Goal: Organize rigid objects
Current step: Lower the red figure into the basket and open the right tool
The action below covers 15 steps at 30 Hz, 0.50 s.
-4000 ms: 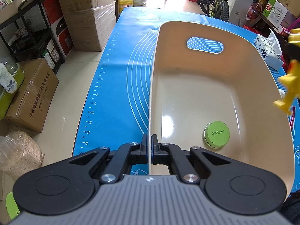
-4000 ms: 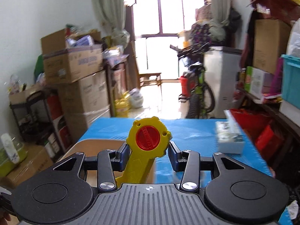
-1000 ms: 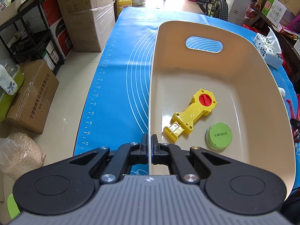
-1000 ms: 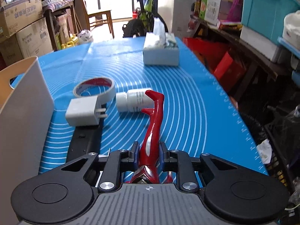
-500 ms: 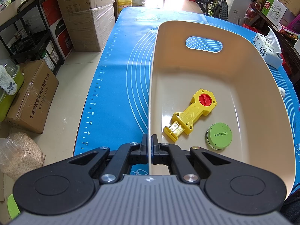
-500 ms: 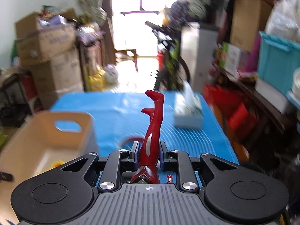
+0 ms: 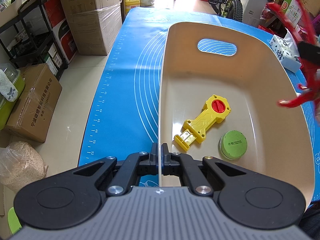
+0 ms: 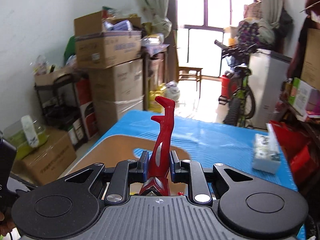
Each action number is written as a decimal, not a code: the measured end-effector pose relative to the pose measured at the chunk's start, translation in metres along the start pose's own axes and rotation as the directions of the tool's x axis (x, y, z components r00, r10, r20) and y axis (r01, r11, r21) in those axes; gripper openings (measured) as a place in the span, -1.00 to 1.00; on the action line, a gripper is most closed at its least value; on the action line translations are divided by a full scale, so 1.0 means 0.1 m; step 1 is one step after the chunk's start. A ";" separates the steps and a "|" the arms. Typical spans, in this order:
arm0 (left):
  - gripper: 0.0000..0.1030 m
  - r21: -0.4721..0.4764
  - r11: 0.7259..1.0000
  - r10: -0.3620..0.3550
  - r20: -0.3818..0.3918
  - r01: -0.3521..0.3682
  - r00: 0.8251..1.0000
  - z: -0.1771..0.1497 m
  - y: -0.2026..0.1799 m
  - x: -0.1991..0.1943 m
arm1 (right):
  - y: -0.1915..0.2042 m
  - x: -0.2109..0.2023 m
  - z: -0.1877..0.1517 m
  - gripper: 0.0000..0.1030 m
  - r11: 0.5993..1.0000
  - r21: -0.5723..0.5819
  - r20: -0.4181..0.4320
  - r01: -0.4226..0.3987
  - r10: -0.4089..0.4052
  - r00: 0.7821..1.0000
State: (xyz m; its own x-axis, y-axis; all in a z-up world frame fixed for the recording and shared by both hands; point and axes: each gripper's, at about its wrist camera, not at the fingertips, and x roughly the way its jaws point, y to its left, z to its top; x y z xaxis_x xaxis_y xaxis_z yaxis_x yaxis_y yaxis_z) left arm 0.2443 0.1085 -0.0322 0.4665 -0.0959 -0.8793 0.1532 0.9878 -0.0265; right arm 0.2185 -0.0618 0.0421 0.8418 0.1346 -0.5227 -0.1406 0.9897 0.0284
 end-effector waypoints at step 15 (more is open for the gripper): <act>-0.93 0.001 1.000 0.000 0.000 0.000 1.000 0.00 0.01 0.00 | 0.61 0.78 -0.39 -0.42 0.996 -0.029 -0.266 -0.084 0.074 0.961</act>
State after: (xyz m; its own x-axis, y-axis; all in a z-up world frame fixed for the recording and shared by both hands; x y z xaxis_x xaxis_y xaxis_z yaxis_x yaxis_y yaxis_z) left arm 0.2447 0.1094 -0.0324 0.4665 -0.0962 -0.8793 0.1540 0.9877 -0.0263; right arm 0.2551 0.0069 -0.0304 0.6598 0.1890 -0.7273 -0.2258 0.9730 0.0480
